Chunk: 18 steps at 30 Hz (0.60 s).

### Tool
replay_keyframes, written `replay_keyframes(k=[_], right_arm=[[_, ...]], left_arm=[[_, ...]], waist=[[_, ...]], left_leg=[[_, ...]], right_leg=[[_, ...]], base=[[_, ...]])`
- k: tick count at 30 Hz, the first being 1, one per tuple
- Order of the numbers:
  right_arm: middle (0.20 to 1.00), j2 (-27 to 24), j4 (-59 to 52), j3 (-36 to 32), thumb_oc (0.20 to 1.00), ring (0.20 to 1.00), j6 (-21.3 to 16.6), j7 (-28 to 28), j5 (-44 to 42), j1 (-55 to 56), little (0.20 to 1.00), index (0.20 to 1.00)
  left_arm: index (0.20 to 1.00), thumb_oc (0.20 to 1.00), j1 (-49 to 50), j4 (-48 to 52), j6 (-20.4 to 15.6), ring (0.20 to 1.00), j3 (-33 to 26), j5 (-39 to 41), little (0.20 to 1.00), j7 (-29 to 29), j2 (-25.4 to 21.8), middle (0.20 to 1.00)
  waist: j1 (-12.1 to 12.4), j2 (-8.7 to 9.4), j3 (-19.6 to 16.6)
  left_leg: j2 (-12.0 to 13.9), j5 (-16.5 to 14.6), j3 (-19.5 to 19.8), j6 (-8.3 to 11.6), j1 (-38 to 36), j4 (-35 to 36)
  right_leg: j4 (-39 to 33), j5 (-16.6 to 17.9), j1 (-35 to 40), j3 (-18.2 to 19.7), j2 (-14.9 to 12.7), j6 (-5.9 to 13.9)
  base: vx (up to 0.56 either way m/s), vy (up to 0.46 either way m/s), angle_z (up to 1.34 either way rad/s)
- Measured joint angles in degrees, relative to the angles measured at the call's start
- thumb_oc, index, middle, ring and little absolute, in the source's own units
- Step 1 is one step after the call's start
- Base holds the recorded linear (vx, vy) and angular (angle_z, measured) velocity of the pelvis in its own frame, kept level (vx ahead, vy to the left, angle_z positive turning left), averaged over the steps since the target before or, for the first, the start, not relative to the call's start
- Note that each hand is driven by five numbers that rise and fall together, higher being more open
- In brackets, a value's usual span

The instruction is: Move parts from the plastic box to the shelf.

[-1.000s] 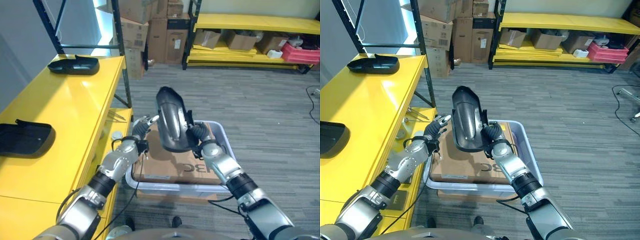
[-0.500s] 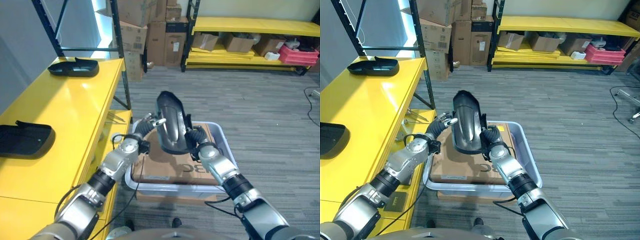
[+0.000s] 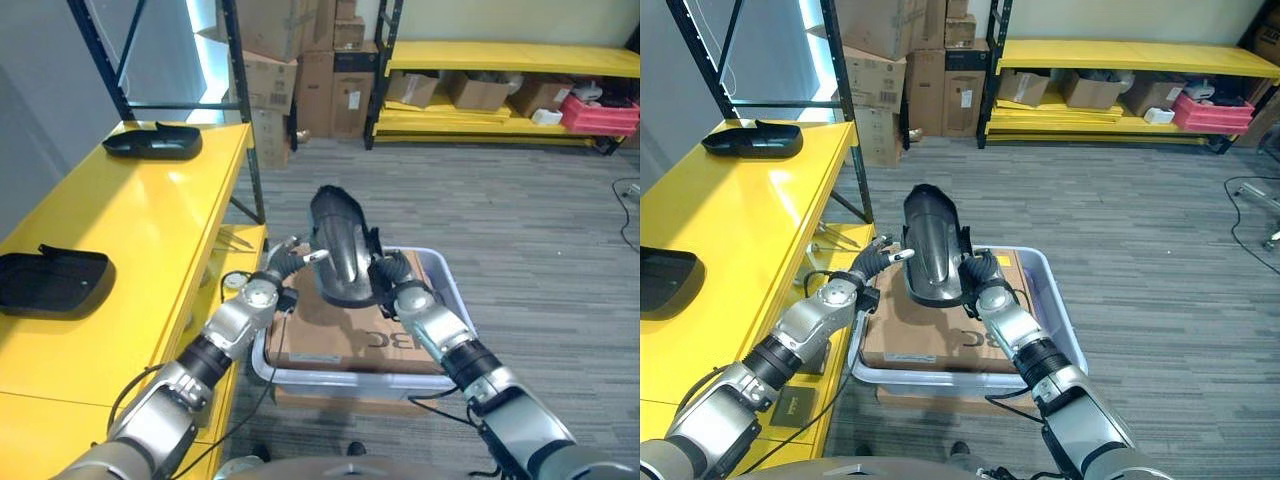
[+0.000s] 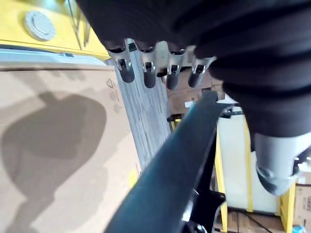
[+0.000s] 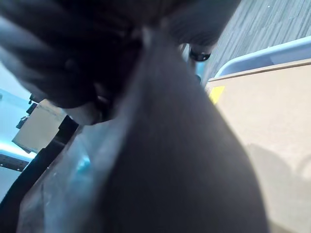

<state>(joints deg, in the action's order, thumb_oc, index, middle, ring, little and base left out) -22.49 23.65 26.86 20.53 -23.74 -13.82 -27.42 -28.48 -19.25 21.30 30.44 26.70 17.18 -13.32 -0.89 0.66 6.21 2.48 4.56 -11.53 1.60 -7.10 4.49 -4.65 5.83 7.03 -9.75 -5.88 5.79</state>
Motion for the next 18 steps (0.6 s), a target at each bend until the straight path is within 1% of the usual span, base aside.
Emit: replay_keyframes(k=[1,2,4,6,7,9,12,15,18], right_arm=[[0.2,-0.2,0.0,0.0,0.2,0.2,-0.1,-0.6,-0.1,-0.1,0.2,0.2],[0.2,-0.9,-0.6,-0.4,0.2,0.2,-0.3,-0.7,-0.5,0.3,0.2,0.2],[0.2,-2.0,-2.1,-1.0,0.2,0.2,-0.3,-0.9,-0.5,1.0,0.2,0.2],[0.2,-4.1,-8.1,-3.5,0.2,0.2,-0.6,-1.2,-0.4,4.7,0.2,0.2],[0.2,-5.2,-9.3,-5.1,0.2,0.2,-0.8,-1.4,-0.4,5.5,0.2,0.2],[0.2,-5.9,-9.2,-6.4,0.2,0.2,-0.8,-1.5,-0.5,5.5,0.2,0.2],[0.2,-6.1,-9.2,-7.3,0.2,0.2,-1.2,-1.5,-0.5,5.2,0.2,0.2],[0.2,-4.5,-9.1,-6.6,0.2,0.2,-1.4,-1.5,-0.4,4.9,0.2,0.2],[0.2,-3.2,-9.0,-4.9,0.2,0.2,-1.4,-1.5,-0.3,4.9,0.2,0.2]], left_arm=[[1.0,1.0,0.1,-0.3,-0.5,1.0,-0.3,0.4,1.0,1.4,-0.2,1.0],[1.0,1.0,1.2,-0.6,-2.7,1.0,-2.7,0.8,1.0,3.2,-0.8,1.0],[1.0,1.0,1.7,-0.5,-4.1,1.0,-4.4,0.9,1.0,4.6,-2.3,1.0],[1.0,1.0,3.3,0.8,-5.4,1.0,-8.5,1.7,1.0,5.0,-3.8,1.0],[1.0,1.0,3.6,0.8,-5.6,1.0,-10.8,2.5,1.0,5.0,-5.3,1.0],[1.0,1.0,3.6,0.8,-5.7,1.0,-12.2,3.1,1.0,4.8,-5.9,1.0],[1.0,1.0,3.6,0.7,-5.7,1.0,-12.1,4.5,1.0,3.8,-5.3,1.0],[1.0,1.0,3.6,0.6,-5.6,1.0,-10.4,5.1,1.0,3.3,-1.9,1.0],[1.0,1.0,3.5,0.6,-5.2,1.0,-8.3,6.4,1.0,2.0,-0.3,1.0]], waist=[[0.2,0.0,0.0],[0.1,-0.01,0.0],[0.1,-0.02,0.0],[0.3,-0.03,0.0],[0.3,-0.05,0.0],[0.4,-0.05,0.0],[0.4,-0.05,0.0],[0.4,-0.05,0.0],[0.3,-0.06,0.0]], left_leg=[[0.0,0.0,0.0,0.0,0.0,0.0],[0.0,0.0,0.1,-0.01,0.0,0.0],[0.0,0.0,0.1,-0.01,0.0,0.0],[0.0,0.0,0.2,-0.01,0.0,0.0],[0.0,0.0,0.2,-0.01,0.1,0.0],[0.0,0.0,0.3,-0.03,0.0,0.0],[0.0,0.0,0.3,-0.04,0.0,0.0],[0.0,0.1,0.4,-0.06,0.0,0.0],[0.0,0.1,0.4,-0.06,0.1,0.0]], right_leg=[[0.0,0.0,0.0,0.0,0.0,0.0],[0.0,0.0,0.0,0.0,0.0,0.0],[0.0,0.0,0.0,0.0,0.0,0.0],[0.0,0.0,0.0,-0.1,0.0,0.02],[0.0,0.0,0.0,-0.1,-0.1,0.02],[-0.2,-0.1,0.0,-0.3,-0.3,0.1],[-0.4,-0.5,-0.1,-0.4,-0.3,0.49],[-0.4,-0.5,-0.1,-0.4,-0.3,0.49],[-0.4,-0.4,-0.1,-0.4,-0.3,0.38]], base=[[0.01,0.031,0.01],[0.0,0.0,0.0],[0.0,0.0,0.0],[-0.02,0.006,0.01],[-0.03,0.009,0.02],[-0.01,0.0,0.02],[-0.01,0.0,0.01],[0.0,0.0,0.0],[0.0,0.0,0.0]])
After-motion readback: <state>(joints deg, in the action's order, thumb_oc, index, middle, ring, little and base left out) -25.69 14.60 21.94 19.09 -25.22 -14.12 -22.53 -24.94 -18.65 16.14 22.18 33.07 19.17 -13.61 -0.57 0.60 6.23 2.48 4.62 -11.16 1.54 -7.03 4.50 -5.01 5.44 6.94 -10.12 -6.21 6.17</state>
